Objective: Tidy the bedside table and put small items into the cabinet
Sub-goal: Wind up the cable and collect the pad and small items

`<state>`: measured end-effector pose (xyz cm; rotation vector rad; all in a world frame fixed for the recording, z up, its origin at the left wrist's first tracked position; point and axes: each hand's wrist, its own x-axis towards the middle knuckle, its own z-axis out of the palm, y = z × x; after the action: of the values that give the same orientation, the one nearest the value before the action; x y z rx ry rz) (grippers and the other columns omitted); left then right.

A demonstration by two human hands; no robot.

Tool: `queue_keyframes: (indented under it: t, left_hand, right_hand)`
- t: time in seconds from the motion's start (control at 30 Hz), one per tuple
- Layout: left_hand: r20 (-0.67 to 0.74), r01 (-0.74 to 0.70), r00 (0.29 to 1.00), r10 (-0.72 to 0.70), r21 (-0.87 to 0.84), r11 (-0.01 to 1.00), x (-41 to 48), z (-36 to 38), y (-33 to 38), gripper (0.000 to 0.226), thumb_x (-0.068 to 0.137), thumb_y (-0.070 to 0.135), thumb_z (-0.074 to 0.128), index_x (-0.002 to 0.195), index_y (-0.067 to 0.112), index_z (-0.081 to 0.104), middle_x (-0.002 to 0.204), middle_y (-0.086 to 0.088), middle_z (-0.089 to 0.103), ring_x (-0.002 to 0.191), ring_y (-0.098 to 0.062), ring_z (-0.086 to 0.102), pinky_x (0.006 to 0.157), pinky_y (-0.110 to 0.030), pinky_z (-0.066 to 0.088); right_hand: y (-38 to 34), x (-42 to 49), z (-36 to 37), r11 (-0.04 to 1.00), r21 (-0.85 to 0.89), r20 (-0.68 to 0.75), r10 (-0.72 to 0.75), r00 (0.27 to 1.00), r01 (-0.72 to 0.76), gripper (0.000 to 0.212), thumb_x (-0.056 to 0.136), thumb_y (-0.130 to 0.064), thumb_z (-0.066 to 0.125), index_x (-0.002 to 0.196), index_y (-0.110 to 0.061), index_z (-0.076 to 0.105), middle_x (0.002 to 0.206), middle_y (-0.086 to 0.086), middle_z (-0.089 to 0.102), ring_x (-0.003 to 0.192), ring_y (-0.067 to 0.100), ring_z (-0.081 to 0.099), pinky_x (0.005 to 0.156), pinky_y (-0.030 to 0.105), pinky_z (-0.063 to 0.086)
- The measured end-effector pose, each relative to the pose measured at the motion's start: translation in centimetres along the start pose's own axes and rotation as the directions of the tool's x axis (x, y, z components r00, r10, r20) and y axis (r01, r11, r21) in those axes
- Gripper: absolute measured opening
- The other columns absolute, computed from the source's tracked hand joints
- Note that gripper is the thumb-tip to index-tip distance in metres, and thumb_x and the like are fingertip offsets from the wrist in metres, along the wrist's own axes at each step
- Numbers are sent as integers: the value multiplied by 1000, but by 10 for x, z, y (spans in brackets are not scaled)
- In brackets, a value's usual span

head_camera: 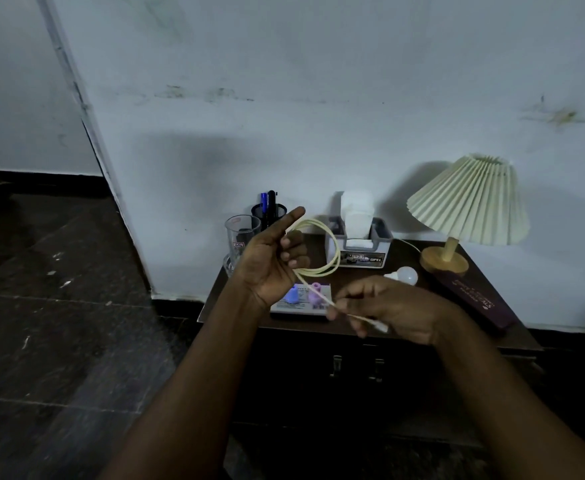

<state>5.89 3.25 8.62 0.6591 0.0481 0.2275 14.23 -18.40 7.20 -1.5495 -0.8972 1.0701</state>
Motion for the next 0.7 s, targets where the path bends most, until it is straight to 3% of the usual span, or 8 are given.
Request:
queue_keyframes:
  t: [0.07,0.13,0.17,0.23,0.33,0.43,0.53,0.7]
  left_hand:
    - [16,36,999,-36,2,999,-3,-6,4,34,95,17,55,127,10,63,55,6,37,40,-6,28,38,-19,29]
    - [57,83,995,-82,-5,997,-4,-8,5,31,97,19,51,125,10,62,52,6,34,40,-7,19,35,-20,26]
    - [74,101,992,-100,-10,995,-5,-7,3,31,98,21,49,124,9,62,50,6,31,41,-8,15,35,-20,23]
    - [112,137,985,-133,-24,990,-6,-2,-4,35,99,26,47,124,6,62,49,6,22,41,-9,12,37,-21,17]
    - [154,154,977,-147,-41,987,-6,9,-15,33,102,29,45,103,4,67,46,6,16,38,-10,11,36,-23,15]
    - [138,128,983,-120,-57,990,-3,13,-19,22,98,29,52,97,8,60,45,6,13,37,-10,9,36,-23,14]
    - [132,138,983,-129,-62,988,-2,12,-19,31,95,29,57,112,4,61,46,6,12,38,-10,8,38,-22,11]
    - [154,151,977,-147,-15,988,-2,9,-21,27,96,27,56,109,4,63,46,6,12,38,-9,8,35,-21,11]
  right_hand:
    - [-2,-8,-16,996,-84,-43,-46,998,42,27,92,-23,72,110,-3,76,82,7,70,64,8,57,58,19,48]
    - [-1,-11,-28,995,-92,-209,-62,976,43,24,84,-25,79,103,-10,79,78,9,70,60,10,59,51,18,46]
    - [2,-9,-31,998,-40,-312,-61,948,51,19,80,-25,81,96,-14,80,77,10,71,58,10,59,48,18,44]
    - [7,1,-27,953,268,-441,-7,898,139,8,80,-17,79,87,-14,77,75,8,72,56,10,60,46,17,45]
    - [9,20,-11,651,686,-471,58,880,324,5,82,-5,73,86,-8,73,71,5,69,57,9,62,47,17,48]
    - [8,29,-4,463,782,-482,24,876,418,5,80,-3,72,82,-4,77,71,7,68,60,12,65,51,22,53]
    - [10,33,0,493,760,-483,-7,876,423,9,83,0,69,83,-8,74,77,7,70,67,15,70,61,28,60]
    - [9,37,3,656,626,-567,11,824,422,23,91,10,64,103,-10,64,86,12,76,69,20,74,63,32,62]
